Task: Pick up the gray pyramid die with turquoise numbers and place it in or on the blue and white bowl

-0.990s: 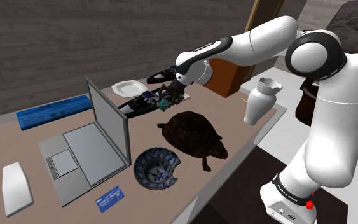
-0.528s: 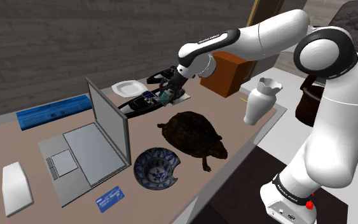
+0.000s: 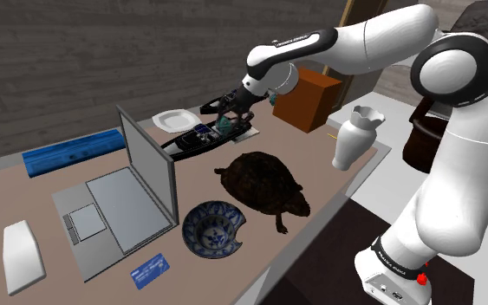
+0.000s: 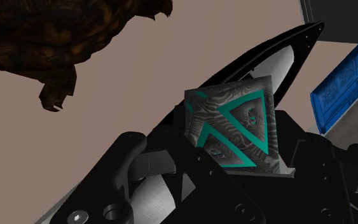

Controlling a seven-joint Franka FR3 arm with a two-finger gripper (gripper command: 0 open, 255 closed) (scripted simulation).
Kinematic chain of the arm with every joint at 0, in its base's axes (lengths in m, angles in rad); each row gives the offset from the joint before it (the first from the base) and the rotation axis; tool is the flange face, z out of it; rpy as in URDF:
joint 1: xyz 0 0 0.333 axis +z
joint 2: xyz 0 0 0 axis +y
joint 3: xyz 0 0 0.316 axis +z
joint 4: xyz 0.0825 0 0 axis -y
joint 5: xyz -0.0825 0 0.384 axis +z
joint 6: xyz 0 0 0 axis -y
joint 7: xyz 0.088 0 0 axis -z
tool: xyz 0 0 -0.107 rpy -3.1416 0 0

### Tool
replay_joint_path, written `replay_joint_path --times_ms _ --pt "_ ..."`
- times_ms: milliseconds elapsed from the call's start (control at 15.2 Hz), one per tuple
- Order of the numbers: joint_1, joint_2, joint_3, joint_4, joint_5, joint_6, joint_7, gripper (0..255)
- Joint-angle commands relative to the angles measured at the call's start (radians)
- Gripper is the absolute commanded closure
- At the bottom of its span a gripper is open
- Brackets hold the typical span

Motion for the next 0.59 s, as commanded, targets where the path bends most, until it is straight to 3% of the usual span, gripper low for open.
replay_joint_path --times_ms 0,132,528 --pt "0.001 -0.014 -0.003 0.008 -0.013 -0.019 0.016 255" --pt "0.002 -0.022 -0.005 0.015 -0.02 -0.032 0.027 255" --pt "0.074 -0.178 0.036 -0.199 -0.023 0.075 0.099 255"
